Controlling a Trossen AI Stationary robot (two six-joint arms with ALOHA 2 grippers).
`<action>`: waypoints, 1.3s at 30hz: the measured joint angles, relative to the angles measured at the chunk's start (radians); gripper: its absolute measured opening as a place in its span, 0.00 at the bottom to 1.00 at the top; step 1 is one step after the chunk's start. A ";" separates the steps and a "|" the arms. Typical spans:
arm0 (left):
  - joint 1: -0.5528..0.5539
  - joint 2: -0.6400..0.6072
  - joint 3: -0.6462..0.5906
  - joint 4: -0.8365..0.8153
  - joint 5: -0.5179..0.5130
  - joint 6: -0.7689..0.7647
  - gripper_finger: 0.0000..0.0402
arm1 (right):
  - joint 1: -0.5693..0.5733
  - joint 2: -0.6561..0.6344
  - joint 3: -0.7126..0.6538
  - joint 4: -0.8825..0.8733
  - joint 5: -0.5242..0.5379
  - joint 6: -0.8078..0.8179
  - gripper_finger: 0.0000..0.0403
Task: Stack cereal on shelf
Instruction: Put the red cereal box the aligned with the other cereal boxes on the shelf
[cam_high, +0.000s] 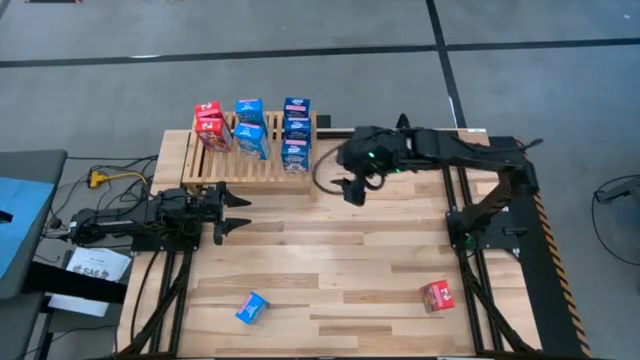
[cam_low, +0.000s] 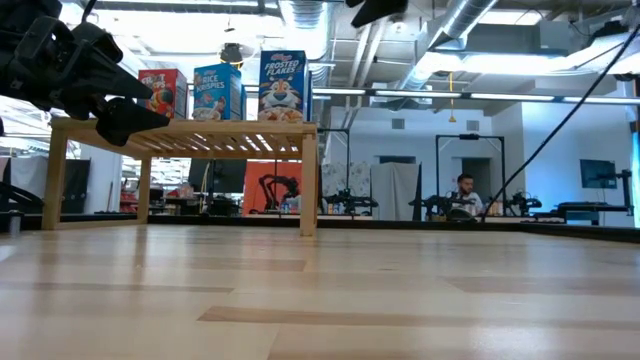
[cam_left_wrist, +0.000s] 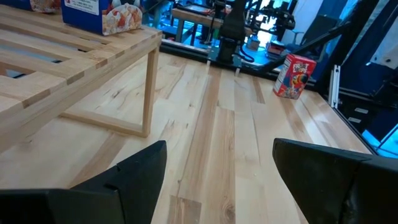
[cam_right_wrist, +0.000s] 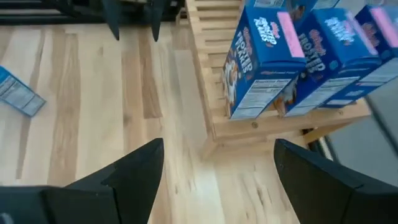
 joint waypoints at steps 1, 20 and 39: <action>0.000 0.000 0.000 0.000 0.000 0.000 0.71 | 0.013 -0.024 -0.036 0.025 0.021 0.000 0.81; 0.000 0.000 0.000 0.000 0.000 0.000 0.71 | 0.212 -0.536 -0.703 0.312 0.273 0.223 0.81; 0.000 0.000 0.000 0.000 0.000 0.000 0.71 | 0.526 -0.720 -0.918 0.070 0.421 1.169 0.81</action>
